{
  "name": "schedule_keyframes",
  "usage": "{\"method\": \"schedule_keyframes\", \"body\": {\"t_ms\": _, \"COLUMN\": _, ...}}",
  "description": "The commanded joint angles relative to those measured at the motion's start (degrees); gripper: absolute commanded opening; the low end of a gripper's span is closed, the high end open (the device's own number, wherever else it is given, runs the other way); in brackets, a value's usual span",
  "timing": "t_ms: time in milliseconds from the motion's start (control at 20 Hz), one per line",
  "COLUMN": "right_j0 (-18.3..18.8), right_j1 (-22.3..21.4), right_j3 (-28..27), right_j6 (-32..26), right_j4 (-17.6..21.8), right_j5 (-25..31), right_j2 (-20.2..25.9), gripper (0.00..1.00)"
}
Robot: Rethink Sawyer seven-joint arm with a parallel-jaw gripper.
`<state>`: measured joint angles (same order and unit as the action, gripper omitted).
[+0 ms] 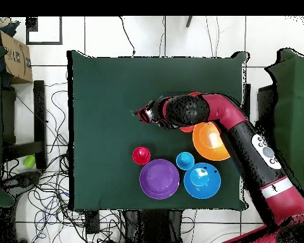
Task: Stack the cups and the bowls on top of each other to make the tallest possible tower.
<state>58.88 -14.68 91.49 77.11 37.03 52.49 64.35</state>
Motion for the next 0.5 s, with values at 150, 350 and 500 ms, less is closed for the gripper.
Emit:
{"method": "schedule_keyframes", "body": {"t_ms": 150, "right_j0": 2.8, "right_j1": 5.9, "right_j3": -7.9, "right_j6": -30.6, "right_j4": 2.3, "right_j5": 12.8, "right_j2": -6.2, "gripper": 1.0}}
{"method": "schedule_keyframes", "body": {"t_ms": 350, "right_j0": 3.5, "right_j1": 5.2, "right_j3": -5.8, "right_j6": -28.7, "right_j4": 1.3, "right_j5": 12.4, "right_j2": -4.9, "gripper": 1.0}}
{"method": "schedule_keyframes", "body": {"t_ms": 500, "right_j0": 4.4, "right_j1": 2.6, "right_j3": -3.9, "right_j6": -27.5, "right_j4": -0.4, "right_j5": 14.6, "right_j2": -3.8, "gripper": 1.0}}
